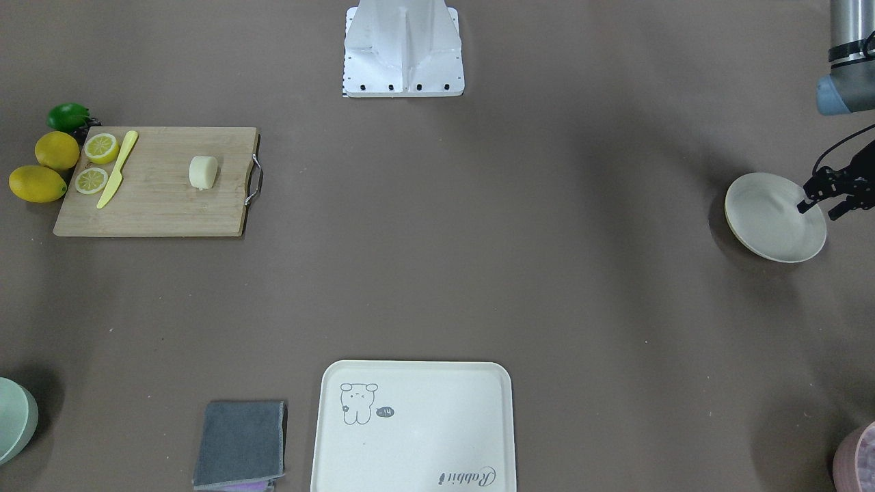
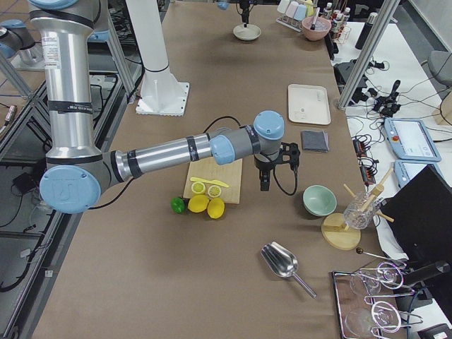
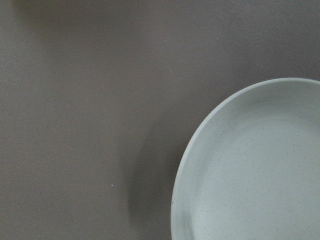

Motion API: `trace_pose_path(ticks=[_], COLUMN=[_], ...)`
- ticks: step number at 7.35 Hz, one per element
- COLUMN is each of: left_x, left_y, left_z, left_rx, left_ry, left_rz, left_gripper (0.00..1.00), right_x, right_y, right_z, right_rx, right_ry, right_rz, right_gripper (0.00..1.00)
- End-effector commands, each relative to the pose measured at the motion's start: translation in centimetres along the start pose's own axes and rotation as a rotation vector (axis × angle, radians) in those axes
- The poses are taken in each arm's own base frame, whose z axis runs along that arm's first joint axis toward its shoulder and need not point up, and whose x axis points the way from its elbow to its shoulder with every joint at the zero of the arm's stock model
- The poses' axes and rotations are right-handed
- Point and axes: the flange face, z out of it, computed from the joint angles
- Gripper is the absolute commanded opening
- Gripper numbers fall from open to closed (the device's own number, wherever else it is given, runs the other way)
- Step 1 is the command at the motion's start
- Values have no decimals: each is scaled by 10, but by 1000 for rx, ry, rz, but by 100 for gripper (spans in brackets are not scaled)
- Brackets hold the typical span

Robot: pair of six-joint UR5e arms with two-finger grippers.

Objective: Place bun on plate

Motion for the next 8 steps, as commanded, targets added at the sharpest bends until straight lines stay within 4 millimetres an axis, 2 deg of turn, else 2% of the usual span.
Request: trace_pose_path(ticks=[1, 2, 4, 6, 8], left_x=[3, 5, 22, 28, 55], left_y=[1, -1, -14, -57, -98], left_z=[7, 6, -2, -21, -52], left_rx=[-9, -4, -19, -13, -22], left_ry=[-12, -8, 78, 84, 139], left_rz=[16, 23, 34, -24, -67], left_gripper=[0, 0, 0, 0, 0], right_x=[-2, -5, -7, -8, -14], right_y=[0, 0, 0, 1, 1], right_z=[-2, -4, -7, -6, -3], right_rx=[5, 9, 18, 16, 32], right_ry=[2, -1, 4, 3, -6], right_rz=[-1, 10, 15, 11, -26], right_gripper=[100, 100, 100, 100, 100])
